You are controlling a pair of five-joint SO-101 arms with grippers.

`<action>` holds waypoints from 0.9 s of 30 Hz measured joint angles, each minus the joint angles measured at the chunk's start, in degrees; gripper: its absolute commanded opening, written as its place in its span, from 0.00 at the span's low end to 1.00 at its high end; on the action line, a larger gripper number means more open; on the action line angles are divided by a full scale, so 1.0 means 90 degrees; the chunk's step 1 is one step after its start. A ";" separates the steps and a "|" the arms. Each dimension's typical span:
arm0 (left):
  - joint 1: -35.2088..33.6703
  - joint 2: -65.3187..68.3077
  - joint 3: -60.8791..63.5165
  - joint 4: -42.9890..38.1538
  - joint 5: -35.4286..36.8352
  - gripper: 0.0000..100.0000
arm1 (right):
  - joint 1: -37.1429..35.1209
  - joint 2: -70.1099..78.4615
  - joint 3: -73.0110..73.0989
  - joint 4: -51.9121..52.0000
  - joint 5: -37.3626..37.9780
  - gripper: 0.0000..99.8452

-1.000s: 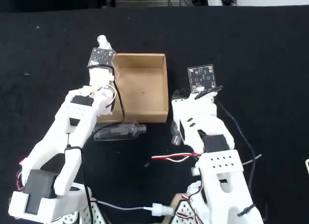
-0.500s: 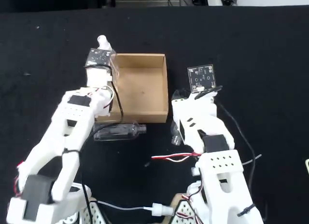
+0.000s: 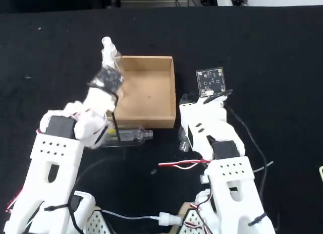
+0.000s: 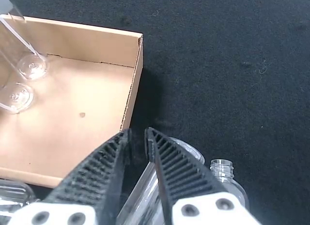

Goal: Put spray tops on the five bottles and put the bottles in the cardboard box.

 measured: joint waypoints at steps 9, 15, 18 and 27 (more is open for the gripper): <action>0.0586 -0.0088 0.0400 0.0811 -0.1358 0.24 | 0.0000 0.0000 0.0000 0.0000 0.0000 0.04; 0.1328 -0.0088 0.1133 -0.0068 -0.1260 0.25 | 0.0000 0.0000 0.0000 0.0000 0.0000 0.04; 0.1289 -0.0088 0.1387 -0.0596 -0.1260 0.25 | 0.0000 0.0000 0.0000 0.0000 0.0000 0.04; 0.1309 0.0967 0.1153 -0.0938 -0.1260 0.25 | 0.0000 0.0000 0.0000 0.0000 0.0000 0.04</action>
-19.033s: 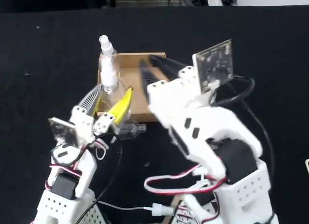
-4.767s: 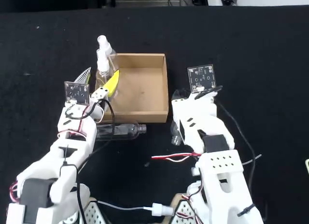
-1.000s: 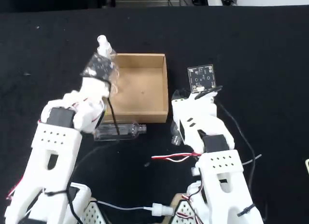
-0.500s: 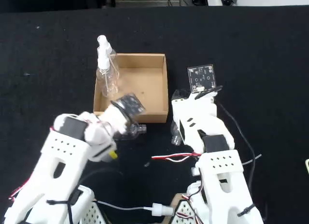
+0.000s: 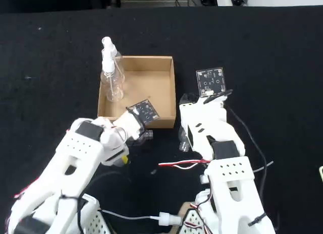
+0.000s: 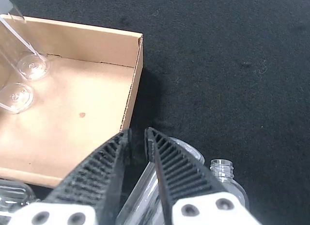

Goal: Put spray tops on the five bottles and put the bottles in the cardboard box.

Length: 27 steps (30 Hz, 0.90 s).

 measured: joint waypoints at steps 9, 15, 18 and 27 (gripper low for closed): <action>0.0020 0.0850 -0.0479 -0.0020 0.0000 0.25 | 0.0000 0.0000 0.0000 0.0000 0.0000 0.04; 0.0020 0.0449 -0.0479 -0.0020 -0.0078 0.24 | 0.0000 0.0000 0.0000 0.0000 0.0000 0.04; -0.0029 0.0410 -0.0479 -0.0020 -0.0078 0.25 | 0.0000 0.0000 0.0000 0.0000 0.0000 0.04; -0.0020 0.0977 -0.0821 -0.0020 -0.0176 0.29 | 0.0000 0.0000 0.0117 -0.0147 0.0000 0.04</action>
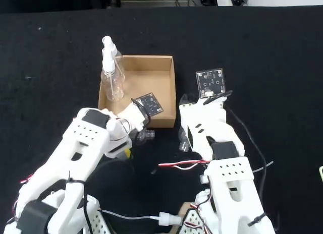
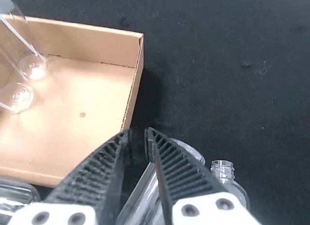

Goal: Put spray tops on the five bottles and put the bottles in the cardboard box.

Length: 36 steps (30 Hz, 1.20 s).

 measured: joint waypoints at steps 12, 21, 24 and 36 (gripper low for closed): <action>0.0010 0.0098 -0.0156 0.0000 -0.0488 0.29 | 0.0000 0.0000 0.0000 0.0000 0.0000 0.04; 0.0010 0.0098 -0.0684 0.0723 -0.0860 0.27 | 0.0000 0.0000 0.0000 0.0000 0.0000 0.04; 0.0010 0.0098 -0.0713 0.0527 -0.0850 0.27 | 0.0000 0.0000 0.0000 0.0000 0.0000 0.04; 0.0000 0.0098 -0.0332 -0.0156 -0.0850 0.27 | 0.0000 0.0000 0.0000 0.0000 0.0000 0.04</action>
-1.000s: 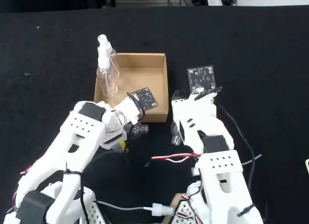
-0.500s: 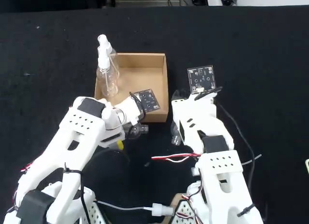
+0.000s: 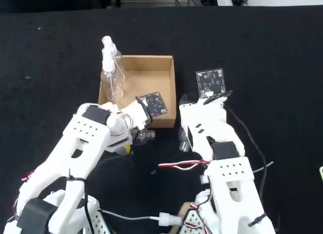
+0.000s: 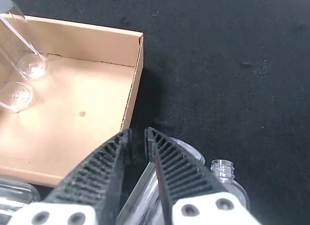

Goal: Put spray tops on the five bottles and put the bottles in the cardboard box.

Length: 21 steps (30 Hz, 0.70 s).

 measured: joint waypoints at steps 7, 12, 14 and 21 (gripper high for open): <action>-0.0039 0.0000 0.0361 -0.0694 0.0000 0.27 | 0.0000 0.0000 0.0000 0.0000 0.0000 0.04; -0.0078 0.0000 0.0821 -0.1172 -0.0010 0.27 | 0.0000 0.0000 0.0000 0.0000 0.0000 0.04; -0.0088 0.0000 0.0928 -0.1162 -0.0010 0.27 | 0.0000 0.0000 0.0000 0.0000 0.0000 0.04; -0.0010 0.0000 0.1114 -0.0606 0.0000 0.27 | 0.0000 0.0000 0.0000 0.0000 0.0000 0.04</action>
